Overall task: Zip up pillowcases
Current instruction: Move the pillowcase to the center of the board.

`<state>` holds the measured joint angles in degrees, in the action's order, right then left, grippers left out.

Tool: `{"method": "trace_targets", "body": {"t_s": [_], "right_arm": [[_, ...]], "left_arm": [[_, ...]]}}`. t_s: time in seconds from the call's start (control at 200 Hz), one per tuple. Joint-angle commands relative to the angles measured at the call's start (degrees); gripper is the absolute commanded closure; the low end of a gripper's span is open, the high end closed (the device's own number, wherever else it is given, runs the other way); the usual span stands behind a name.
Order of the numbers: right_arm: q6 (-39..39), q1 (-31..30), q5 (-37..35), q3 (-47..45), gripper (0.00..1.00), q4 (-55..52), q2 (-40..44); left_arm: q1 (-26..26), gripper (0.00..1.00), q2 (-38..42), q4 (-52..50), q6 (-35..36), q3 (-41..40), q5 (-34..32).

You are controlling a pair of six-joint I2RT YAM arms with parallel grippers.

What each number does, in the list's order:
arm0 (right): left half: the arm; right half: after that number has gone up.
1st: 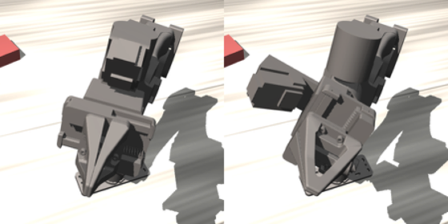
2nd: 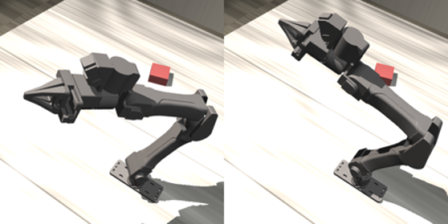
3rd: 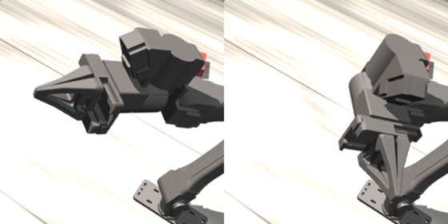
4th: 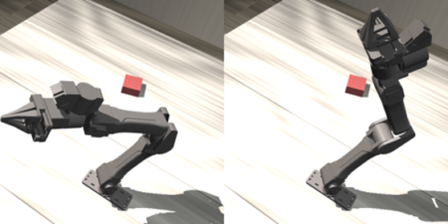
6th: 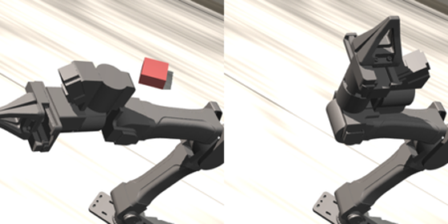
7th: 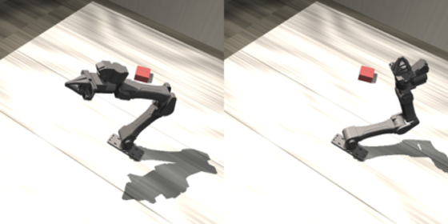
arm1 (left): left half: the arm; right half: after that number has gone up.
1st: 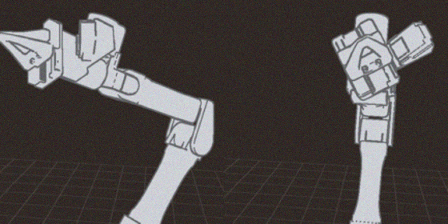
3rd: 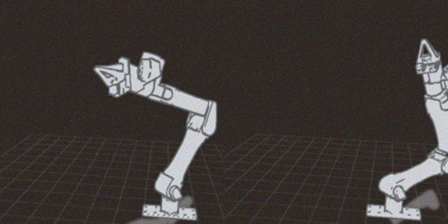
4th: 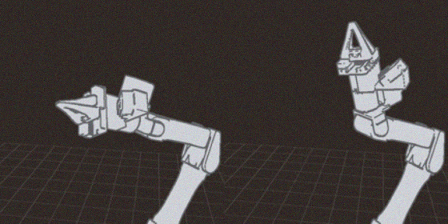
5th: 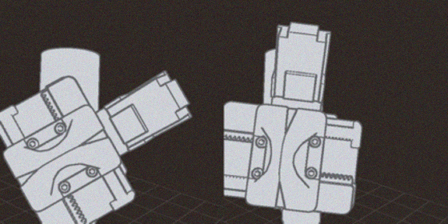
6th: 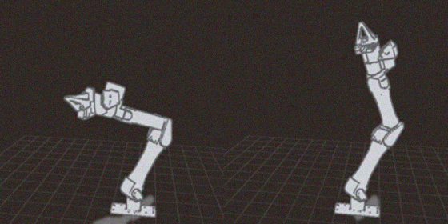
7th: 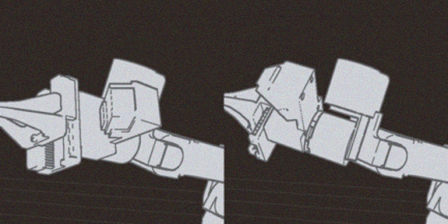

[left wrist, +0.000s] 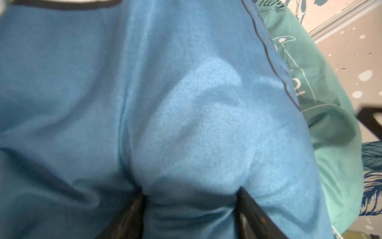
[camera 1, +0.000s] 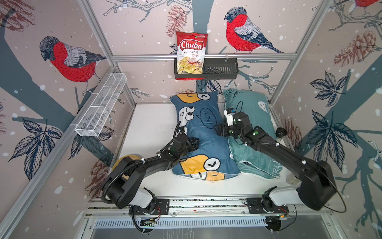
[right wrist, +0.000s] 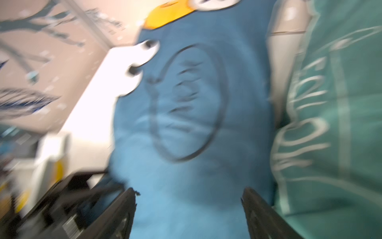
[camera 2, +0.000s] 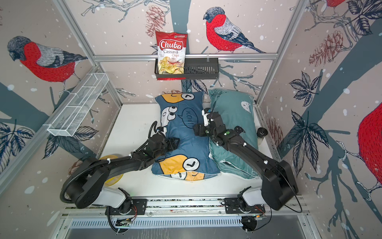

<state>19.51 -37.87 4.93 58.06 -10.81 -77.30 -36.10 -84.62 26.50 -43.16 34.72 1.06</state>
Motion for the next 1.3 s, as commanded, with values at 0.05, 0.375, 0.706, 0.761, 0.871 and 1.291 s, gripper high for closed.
{"method": "trace_targets", "body": {"t_s": [0.05,0.375,0.706,0.761,0.871,1.291], "right_arm": [[6.46,-9.22,1.61,-6.28,0.25,-2.93,5.04],[15.69,-14.04,2.11,-12.54,0.53,6.84,-2.23],[10.72,1.38,0.52,-9.63,0.62,6.36,-9.56],[10.25,2.58,1.19,-9.2,0.62,6.5,-10.19],[9.35,4.08,2.23,-8.87,0.62,6.37,-11.35],[8.8,5.7,3.42,-9.56,0.62,7.12,-12.35]], "left_arm": [[-0.47,0.33,-2.42,3.8,-1.51,2.49,0.98],[-0.47,0.28,-0.06,6.43,-0.61,2.45,-0.28],[-0.41,0.06,20.37,-14.53,11.23,-4.77,-4.41],[-0.3,0.07,24.24,-18.29,11.22,-6.7,-4.89],[0.99,0.1,31.56,-22.61,8.2,-11.15,-3.03],[7.88,0.4,37.8,-4.0,-9.78,-27.64,15.74]]}}
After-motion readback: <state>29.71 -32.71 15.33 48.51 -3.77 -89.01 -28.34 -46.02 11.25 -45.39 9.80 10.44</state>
